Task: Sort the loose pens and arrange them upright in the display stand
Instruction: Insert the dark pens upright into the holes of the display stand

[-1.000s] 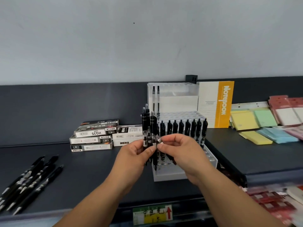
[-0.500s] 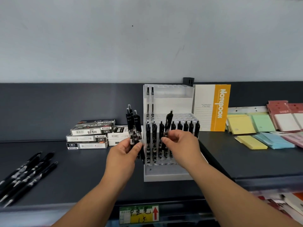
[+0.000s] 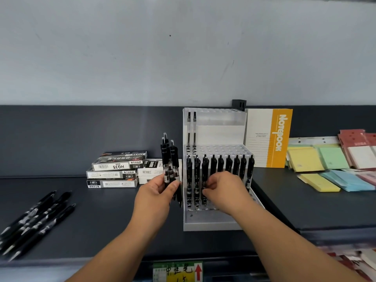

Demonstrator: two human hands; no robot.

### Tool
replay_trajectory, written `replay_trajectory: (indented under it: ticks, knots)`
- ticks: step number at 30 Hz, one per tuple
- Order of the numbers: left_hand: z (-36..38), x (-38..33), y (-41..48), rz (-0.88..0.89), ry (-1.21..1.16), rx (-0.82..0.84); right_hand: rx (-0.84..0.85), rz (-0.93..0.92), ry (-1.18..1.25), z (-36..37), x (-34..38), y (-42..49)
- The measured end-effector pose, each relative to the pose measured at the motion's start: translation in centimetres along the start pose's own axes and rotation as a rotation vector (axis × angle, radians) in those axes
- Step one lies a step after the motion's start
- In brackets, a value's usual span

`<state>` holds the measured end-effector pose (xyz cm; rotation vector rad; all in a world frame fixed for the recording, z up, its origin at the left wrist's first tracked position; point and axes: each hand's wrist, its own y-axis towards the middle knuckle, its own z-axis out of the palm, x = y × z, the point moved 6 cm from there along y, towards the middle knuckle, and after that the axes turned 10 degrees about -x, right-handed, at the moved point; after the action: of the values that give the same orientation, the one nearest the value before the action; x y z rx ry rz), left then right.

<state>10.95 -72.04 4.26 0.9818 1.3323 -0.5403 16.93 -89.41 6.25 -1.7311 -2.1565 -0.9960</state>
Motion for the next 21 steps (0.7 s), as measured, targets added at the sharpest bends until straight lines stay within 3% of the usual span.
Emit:
replay_trajectory:
  ticks: [7, 21]
  knots:
    - [0.3, 0.1, 0.5, 0.007, 0.017, 0.025, -0.158, 0.024, 0.122, -1.6, 0.1, -0.1]
    - [0.9, -0.1, 0.0, 0.01, 0.012, 0.03, -0.126, -0.018, -0.011, -1.0, 0.3, 0.1]
